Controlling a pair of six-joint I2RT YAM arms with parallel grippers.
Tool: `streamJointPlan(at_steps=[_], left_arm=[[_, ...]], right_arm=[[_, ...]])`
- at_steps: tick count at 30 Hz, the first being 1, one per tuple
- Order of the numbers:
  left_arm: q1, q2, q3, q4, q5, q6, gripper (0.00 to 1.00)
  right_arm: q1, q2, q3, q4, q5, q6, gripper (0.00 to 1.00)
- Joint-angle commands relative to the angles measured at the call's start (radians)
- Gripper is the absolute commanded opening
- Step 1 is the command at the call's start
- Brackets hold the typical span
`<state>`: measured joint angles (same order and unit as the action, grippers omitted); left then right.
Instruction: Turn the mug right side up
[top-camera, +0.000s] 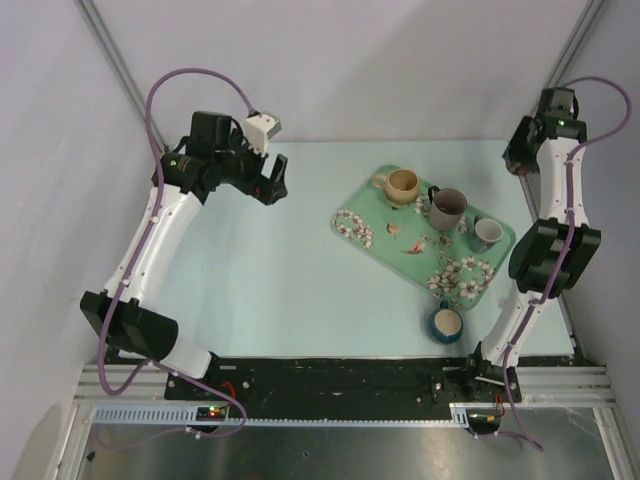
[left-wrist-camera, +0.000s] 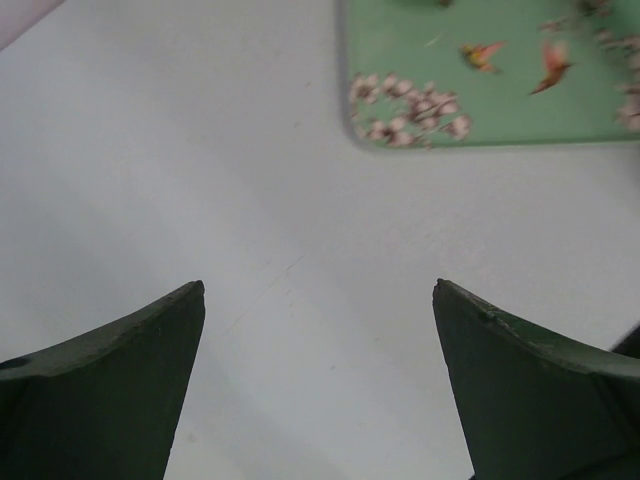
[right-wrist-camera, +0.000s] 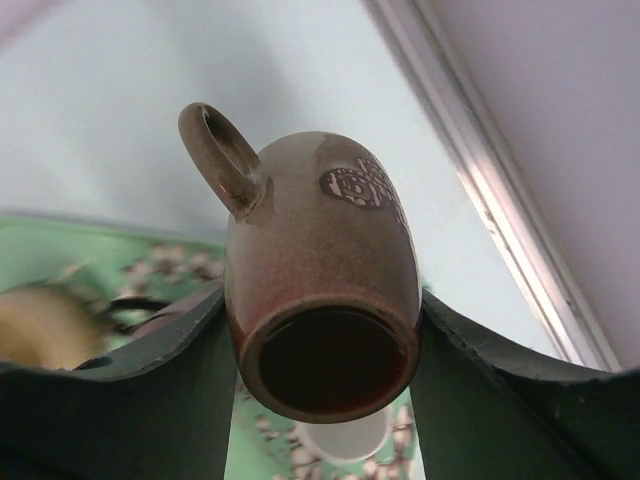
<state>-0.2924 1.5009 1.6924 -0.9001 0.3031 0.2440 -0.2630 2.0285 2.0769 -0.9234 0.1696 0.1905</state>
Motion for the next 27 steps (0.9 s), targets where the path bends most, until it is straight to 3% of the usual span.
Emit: streamJointPlan(at_steps=[1,4,8,11,16,27], left_arm=[[-0.001,0.018,0.125,-0.001,0.304,-0.087,0.98],[-0.005,0.056,0.218,0.0,0.504,-0.15,0.96],[-0.044,0.12,0.392,0.006,0.631,-0.207,0.93],[-0.097,0.162,0.533,0.033,0.653,-0.23,0.91],[-0.127,0.209,0.629,0.201,0.659,-0.415,0.9],[-0.127,0.21,0.642,0.43,0.695,-0.59,0.83]], right_arm=[[0.087,-0.167,0.098,0.02,-0.164,0.045,0.0],[0.166,-0.243,0.093,0.043,-0.286,0.11,0.0],[0.308,-0.371,-0.001,0.212,-0.445,0.259,0.0],[0.402,-0.47,-0.139,0.412,-0.539,0.413,0.0],[0.522,-0.587,-0.325,0.729,-0.606,0.654,0.0],[0.636,-0.636,-0.375,1.019,-0.722,0.803,0.0]])
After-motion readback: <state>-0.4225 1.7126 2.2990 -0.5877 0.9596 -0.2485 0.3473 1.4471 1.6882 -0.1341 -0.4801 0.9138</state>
